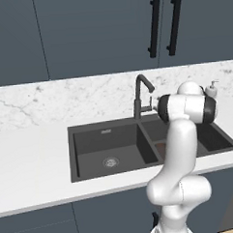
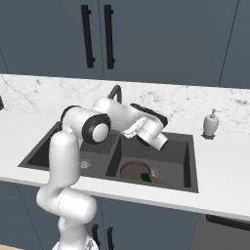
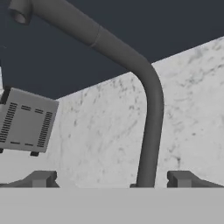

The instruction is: Pick the pan and sponge and place them into the sink. Then turn on the water.

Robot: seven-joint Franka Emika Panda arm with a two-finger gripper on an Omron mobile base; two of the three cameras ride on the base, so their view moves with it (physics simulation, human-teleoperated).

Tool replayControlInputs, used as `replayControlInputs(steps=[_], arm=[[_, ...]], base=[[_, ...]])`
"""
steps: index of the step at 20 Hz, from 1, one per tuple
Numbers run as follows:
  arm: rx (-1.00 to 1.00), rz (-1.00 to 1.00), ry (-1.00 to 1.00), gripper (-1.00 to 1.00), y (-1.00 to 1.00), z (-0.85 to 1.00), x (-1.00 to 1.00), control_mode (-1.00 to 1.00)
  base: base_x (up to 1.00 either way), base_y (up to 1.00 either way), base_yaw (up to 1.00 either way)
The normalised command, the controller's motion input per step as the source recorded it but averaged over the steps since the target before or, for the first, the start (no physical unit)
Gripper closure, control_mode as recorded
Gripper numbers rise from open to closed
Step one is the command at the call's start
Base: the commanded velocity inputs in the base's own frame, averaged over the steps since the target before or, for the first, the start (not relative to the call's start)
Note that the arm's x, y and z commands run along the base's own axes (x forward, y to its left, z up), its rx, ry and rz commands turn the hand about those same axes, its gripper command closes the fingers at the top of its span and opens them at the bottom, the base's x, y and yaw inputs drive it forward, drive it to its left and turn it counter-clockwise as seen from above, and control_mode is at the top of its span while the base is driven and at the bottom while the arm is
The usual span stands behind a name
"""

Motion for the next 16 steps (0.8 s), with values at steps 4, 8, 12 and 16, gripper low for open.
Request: replayControlInputs(steps=[4, 8, 12, 16], arm=[[0.00, -0.03, 0.13, -1.00, 0.00, -0.02, 0.33, -1.00], [0.00, -0.16, 0.15, -1.00, 0.03, 0.00, 0.26, -1.00], [0.00, -0.21, 0.04, -1.00, 0.38, 0.00, 0.00, -1.00], [-0.01, -0.15, 0.01, -1.00, 0.36, 0.00, 0.01, -1.00]], base=[[0.00, 0.00, 0.00], [0.00, 0.00, 0.00], [0.00, 0.00, 0.00], [0.00, 0.00, 0.00]])
